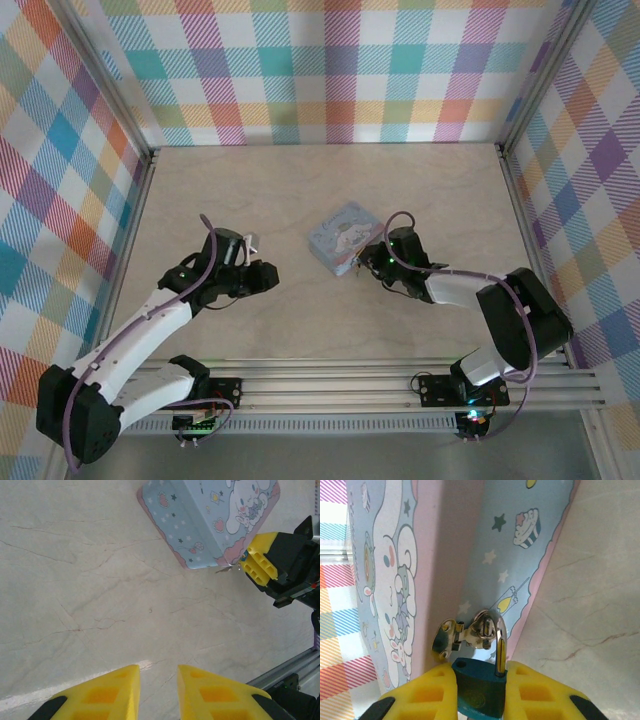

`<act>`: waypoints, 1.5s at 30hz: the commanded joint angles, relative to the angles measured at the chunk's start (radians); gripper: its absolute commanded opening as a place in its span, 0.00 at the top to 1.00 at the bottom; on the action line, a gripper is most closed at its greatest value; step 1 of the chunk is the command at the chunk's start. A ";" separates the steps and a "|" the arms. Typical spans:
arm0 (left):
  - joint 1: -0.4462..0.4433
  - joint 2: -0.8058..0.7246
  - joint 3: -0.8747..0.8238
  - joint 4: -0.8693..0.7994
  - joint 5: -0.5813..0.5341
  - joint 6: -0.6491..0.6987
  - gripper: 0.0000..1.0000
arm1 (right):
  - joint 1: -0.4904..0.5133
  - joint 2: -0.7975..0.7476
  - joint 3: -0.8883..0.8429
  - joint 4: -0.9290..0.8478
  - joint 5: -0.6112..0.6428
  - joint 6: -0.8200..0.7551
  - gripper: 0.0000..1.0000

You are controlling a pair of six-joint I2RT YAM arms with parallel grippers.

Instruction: Unlock a padlock with a key

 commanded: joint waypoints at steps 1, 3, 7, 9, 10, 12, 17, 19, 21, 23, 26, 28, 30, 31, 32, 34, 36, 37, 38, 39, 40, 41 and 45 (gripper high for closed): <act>0.012 0.020 0.042 0.030 -0.009 0.027 0.74 | -0.017 0.011 -0.003 0.013 -0.007 -0.018 1.00; 0.011 0.038 0.050 0.035 -0.011 0.028 0.74 | -0.028 0.012 -0.003 -0.009 -0.010 -0.023 1.00; 0.011 0.064 0.060 0.054 -0.009 0.029 0.74 | -0.070 0.056 -0.025 0.054 -0.083 -0.034 1.00; 0.013 0.077 0.063 0.061 -0.006 0.029 0.74 | -0.093 0.089 -0.049 0.147 -0.129 -0.034 1.00; 0.011 0.082 0.065 0.063 -0.006 0.029 0.74 | -0.101 0.104 -0.054 0.181 -0.147 -0.037 1.00; 0.011 0.091 0.068 0.068 -0.003 0.030 0.74 | -0.114 0.135 -0.055 0.240 -0.194 -0.057 1.00; 0.012 0.099 0.073 0.070 -0.012 0.028 0.75 | -0.124 0.154 -0.027 0.266 -0.233 -0.099 1.00; 0.012 0.101 0.073 0.071 -0.014 0.028 0.75 | -0.129 0.137 -0.036 0.275 -0.216 -0.104 1.00; 0.011 0.099 0.072 0.069 -0.016 0.030 0.75 | -0.135 0.099 -0.052 0.272 -0.183 -0.120 1.00; 0.012 0.096 0.069 0.068 -0.020 0.028 0.75 | -0.144 0.063 -0.054 0.236 -0.158 -0.138 1.00; 0.012 0.092 0.069 0.065 -0.024 0.026 0.75 | -0.162 0.037 -0.059 0.213 -0.136 -0.141 1.00; 0.012 0.094 0.073 0.063 -0.024 0.028 0.75 | -0.177 0.047 -0.063 0.234 -0.145 -0.127 1.00; 0.011 0.098 0.076 0.061 -0.023 0.030 0.75 | -0.187 0.068 -0.066 0.271 -0.162 -0.112 1.00; 0.011 0.103 0.080 0.059 -0.021 0.032 0.74 | -0.189 0.074 -0.065 0.281 -0.167 -0.105 1.00; 0.011 0.108 0.086 0.056 -0.020 0.034 0.75 | -0.190 0.079 -0.067 0.286 -0.167 -0.099 1.00; 0.011 0.116 0.097 0.048 -0.019 0.039 0.75 | -0.191 0.080 -0.068 0.279 -0.164 -0.094 1.00; 0.011 0.124 0.106 0.043 -0.016 0.043 0.75 | -0.199 0.090 -0.066 0.271 -0.174 -0.094 1.00; 0.012 0.128 0.111 0.042 -0.015 0.045 0.75 | -0.208 0.111 -0.065 0.284 -0.198 -0.089 1.00; 0.012 0.131 0.115 0.039 -0.016 0.046 0.75 | -0.223 0.136 -0.065 0.325 -0.229 -0.080 1.00; 0.012 0.135 0.119 0.039 -0.015 0.048 0.75 | -0.240 0.177 -0.069 0.390 -0.276 -0.066 1.00; 0.011 0.140 0.122 0.037 -0.012 0.048 0.75 | -0.256 0.219 -0.074 0.457 -0.320 -0.049 1.00; 0.012 0.145 0.123 0.035 -0.009 0.050 0.75 | -0.268 0.253 -0.078 0.513 -0.345 -0.036 1.00; 0.012 0.155 0.140 0.021 -0.005 0.057 0.75 | -0.290 0.319 -0.098 0.648 -0.410 -0.065 1.00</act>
